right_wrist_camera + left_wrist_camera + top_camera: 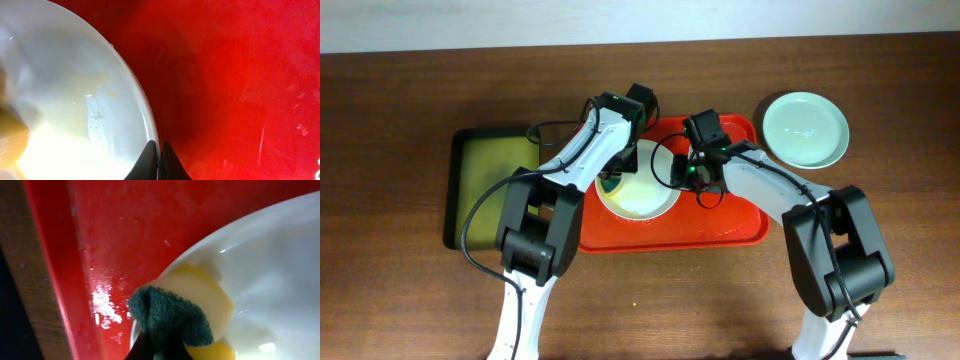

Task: Clean dirty plates on tray and stack at the side

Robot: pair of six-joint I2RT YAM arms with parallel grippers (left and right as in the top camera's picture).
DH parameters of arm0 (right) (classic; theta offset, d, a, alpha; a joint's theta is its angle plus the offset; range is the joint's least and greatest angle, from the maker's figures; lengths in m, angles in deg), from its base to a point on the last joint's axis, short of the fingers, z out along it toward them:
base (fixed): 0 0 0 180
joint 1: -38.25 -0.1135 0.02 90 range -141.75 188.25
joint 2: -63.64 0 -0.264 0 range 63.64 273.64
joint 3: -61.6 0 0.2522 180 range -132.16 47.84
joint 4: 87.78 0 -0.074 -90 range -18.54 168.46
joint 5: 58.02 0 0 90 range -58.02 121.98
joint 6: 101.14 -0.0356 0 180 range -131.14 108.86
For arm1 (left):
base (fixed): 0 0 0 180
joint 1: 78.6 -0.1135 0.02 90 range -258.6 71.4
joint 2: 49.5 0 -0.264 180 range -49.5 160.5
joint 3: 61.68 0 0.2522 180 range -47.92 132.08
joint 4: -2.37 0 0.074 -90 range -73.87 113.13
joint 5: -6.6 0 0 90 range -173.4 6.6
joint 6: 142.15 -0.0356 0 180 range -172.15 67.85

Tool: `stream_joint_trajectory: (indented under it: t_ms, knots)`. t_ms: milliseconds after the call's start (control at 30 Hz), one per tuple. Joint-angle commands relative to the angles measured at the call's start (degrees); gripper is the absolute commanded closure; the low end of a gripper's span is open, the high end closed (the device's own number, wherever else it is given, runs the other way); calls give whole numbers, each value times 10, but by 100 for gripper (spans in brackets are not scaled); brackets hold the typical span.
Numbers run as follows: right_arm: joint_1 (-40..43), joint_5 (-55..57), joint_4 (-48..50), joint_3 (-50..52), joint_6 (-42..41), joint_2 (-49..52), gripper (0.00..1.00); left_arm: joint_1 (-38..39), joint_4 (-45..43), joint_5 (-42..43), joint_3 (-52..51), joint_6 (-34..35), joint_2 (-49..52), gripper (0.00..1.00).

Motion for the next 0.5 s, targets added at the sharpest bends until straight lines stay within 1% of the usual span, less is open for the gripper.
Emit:
stream_joint_trajectory:
  t_ms: [0,33,100,167,233,333,433,467]
  knots:
    - [3,23,4,-3,26,11,96,-20,23,-60,36,2,-4,100]
    - [3,23,9,-4,49,11,96,-20,30,-60,49,2,-13,100]
    - [3,21,9,-12,58,9,96,-20,35,-50,58,9,-40,100]
    - [3,21,6,-26,87,0,96,-26,35,-35,58,21,-72,100]
    - [3,21,-8,-44,128,-16,96,-41,35,-15,58,31,-96,100]
    - [2,40,-62,-94,222,-46,96,-85,33,26,58,34,-115,100]
    - [-20,202,-111,-140,258,-61,96,-130,45,35,54,34,-115,100]
    - [-38,301,-125,-159,276,-63,96,-148,50,35,54,34,-115,100]
